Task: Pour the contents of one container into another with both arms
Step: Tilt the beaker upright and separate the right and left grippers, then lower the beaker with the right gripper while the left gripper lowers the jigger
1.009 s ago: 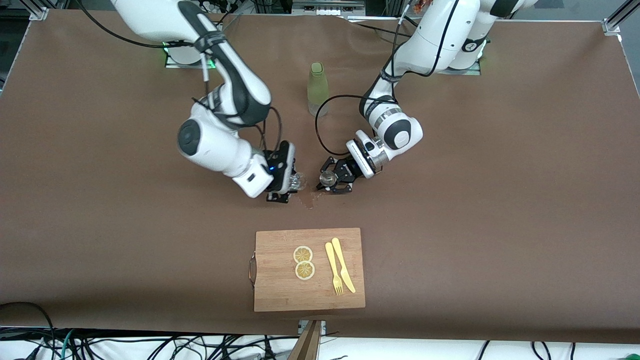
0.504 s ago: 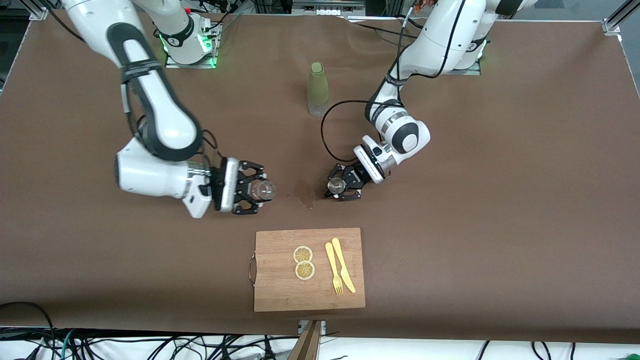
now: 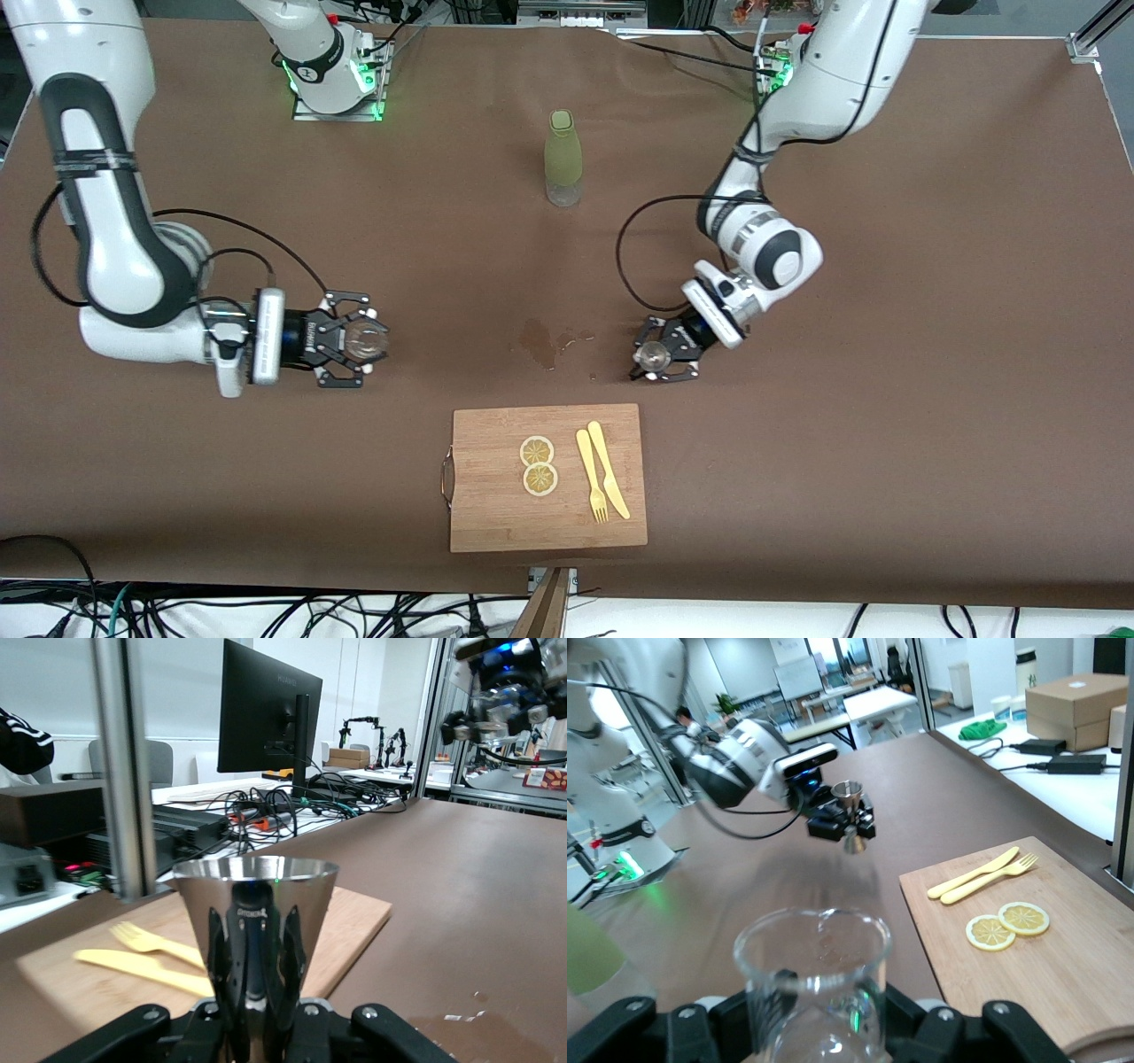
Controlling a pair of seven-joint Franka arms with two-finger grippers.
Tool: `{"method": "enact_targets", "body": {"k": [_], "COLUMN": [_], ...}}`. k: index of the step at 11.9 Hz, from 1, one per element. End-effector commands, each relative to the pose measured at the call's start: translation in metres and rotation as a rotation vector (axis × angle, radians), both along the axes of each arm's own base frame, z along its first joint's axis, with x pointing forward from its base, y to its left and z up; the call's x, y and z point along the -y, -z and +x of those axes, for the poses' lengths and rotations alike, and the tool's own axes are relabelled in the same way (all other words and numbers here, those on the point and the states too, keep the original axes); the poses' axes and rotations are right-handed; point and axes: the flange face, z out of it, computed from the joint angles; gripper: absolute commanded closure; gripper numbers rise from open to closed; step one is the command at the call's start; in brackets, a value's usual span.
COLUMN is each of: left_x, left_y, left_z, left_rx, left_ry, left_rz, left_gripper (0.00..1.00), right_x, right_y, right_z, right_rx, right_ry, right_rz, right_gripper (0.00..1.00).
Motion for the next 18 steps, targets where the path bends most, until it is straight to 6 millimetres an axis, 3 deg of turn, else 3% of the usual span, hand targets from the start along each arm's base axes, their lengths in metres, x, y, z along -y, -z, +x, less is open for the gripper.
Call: {"method": "enact_targets", "body": {"k": [1, 4, 6, 10, 14, 18], "left_x": [-0.056, -0.105, -0.129, -0.18, -0.253, -0.31], "left_y": [-0.025, -0.029, -0.029, -0.022, -0.011, 0.0], "left_z": [0.002, 0.001, -0.001, -0.012, -0.028, -0.045], "left_rx": [0.011, 0.024, 0.029, 0.026, 0.016, 0.006], "left_ry": [0.051, 0.106, 0.13, 0.18, 0.245, 0.295], "left_rz": [-0.02, -0.058, -0.075, -0.11, -0.116, -0.113], "left_gripper": [1.0, 1.0, 1.0, 1.0, 1.0, 1.0], "right_x": [0.052, 0.101, 0.112, 0.157, 0.188, 0.212], "right_y": [0.022, 0.053, 0.078, 0.126, 0.175, 0.225], "right_z": [-0.017, -0.034, -0.044, -0.067, -0.085, -0.099], "right_rx": [0.049, 0.141, 0.175, 0.243, 0.314, 0.306], "right_ry": [-0.018, -0.059, -0.083, -0.096, -0.077, -0.032], "right_rz": [0.11, 0.169, 0.197, 0.243, 0.279, 0.285], "right_gripper": [0.85, 0.88, 0.88, 0.88, 0.88, 0.88]}}
